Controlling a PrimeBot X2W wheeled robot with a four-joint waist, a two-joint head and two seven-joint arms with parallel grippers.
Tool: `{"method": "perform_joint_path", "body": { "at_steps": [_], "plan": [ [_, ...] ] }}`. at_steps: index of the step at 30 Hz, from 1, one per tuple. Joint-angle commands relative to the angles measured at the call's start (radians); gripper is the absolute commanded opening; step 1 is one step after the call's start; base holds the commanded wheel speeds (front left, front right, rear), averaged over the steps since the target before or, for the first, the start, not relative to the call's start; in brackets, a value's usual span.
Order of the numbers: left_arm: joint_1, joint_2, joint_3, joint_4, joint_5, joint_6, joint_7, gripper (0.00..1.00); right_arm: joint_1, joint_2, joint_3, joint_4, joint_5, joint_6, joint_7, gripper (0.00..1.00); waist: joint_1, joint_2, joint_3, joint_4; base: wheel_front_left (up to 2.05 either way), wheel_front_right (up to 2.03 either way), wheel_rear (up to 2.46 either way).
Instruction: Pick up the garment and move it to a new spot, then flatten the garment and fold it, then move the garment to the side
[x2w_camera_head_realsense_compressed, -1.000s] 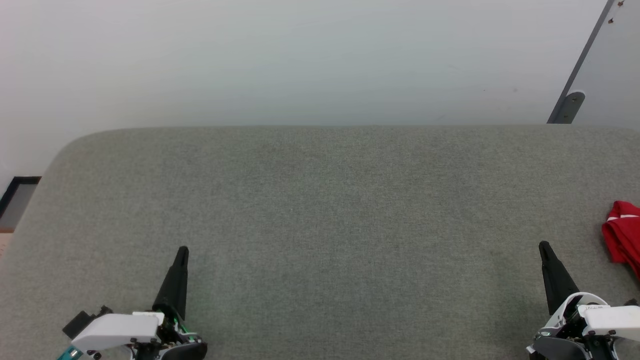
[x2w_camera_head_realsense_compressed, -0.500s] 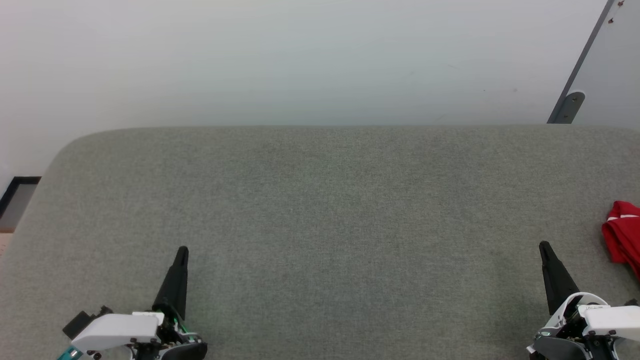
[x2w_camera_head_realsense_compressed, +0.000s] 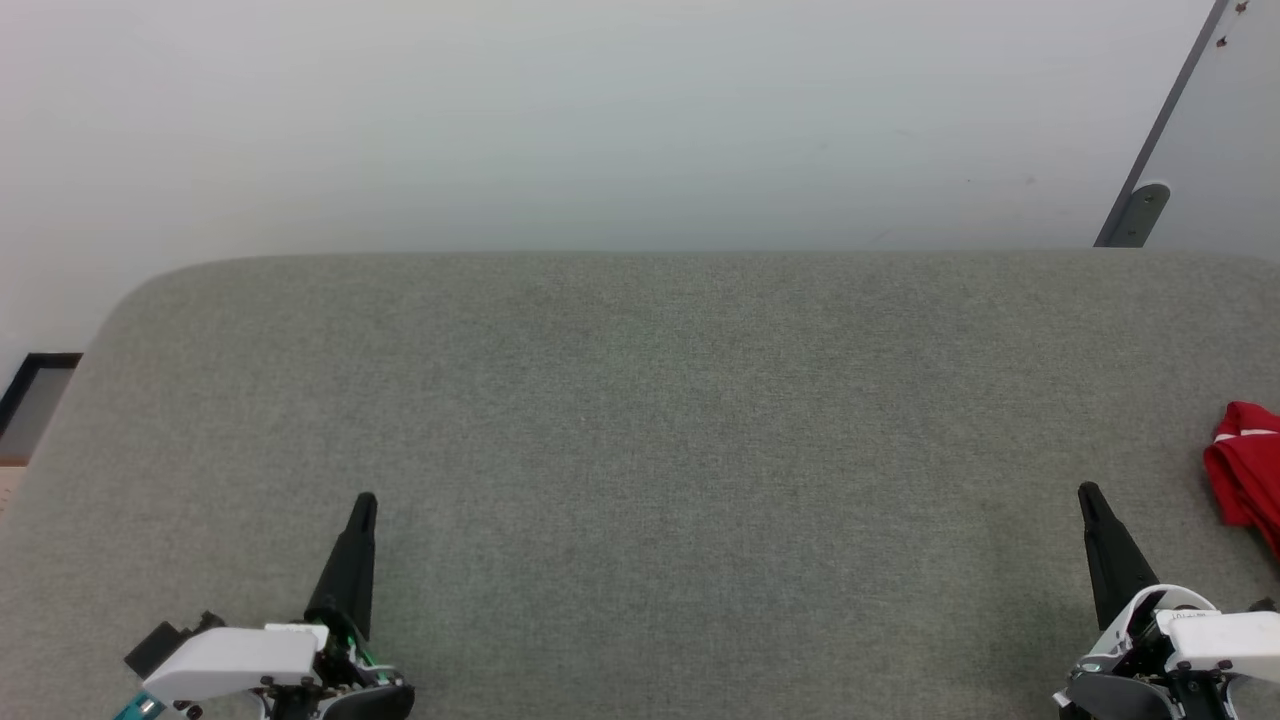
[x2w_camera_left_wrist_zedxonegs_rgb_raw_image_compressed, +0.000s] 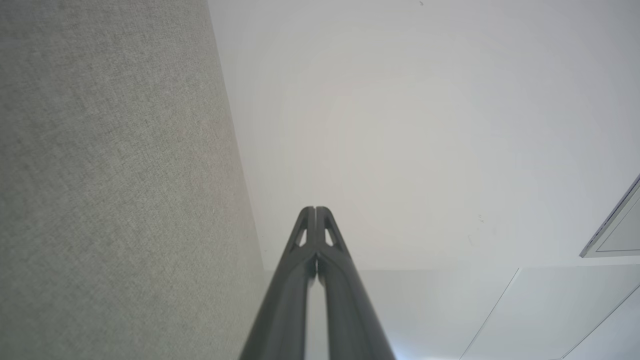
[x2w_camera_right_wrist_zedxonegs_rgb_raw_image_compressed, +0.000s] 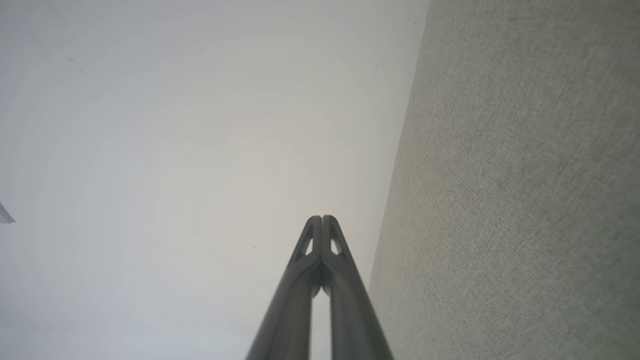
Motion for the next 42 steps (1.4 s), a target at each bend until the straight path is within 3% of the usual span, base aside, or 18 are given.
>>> {"method": "perform_joint_path", "body": {
  "at_steps": [1,42],
  "plan": [
    [-0.01,-0.002,0.003,0.002,0.0,0.0,0.003,0.0,-0.004,0.003,-0.001,0.0,-0.003,-0.001,0.004,0.0,0.0,0.0,0.0,0.0,0.0,0.0,0.0],
    [-0.011,-0.006,0.008,0.002,0.006,0.0,0.006,0.0,-0.004,0.005,-0.002,0.0,-0.004,-0.001,0.004,0.0,0.0,0.0,0.0,0.0,0.0,0.0,0.0]
  ]
}}
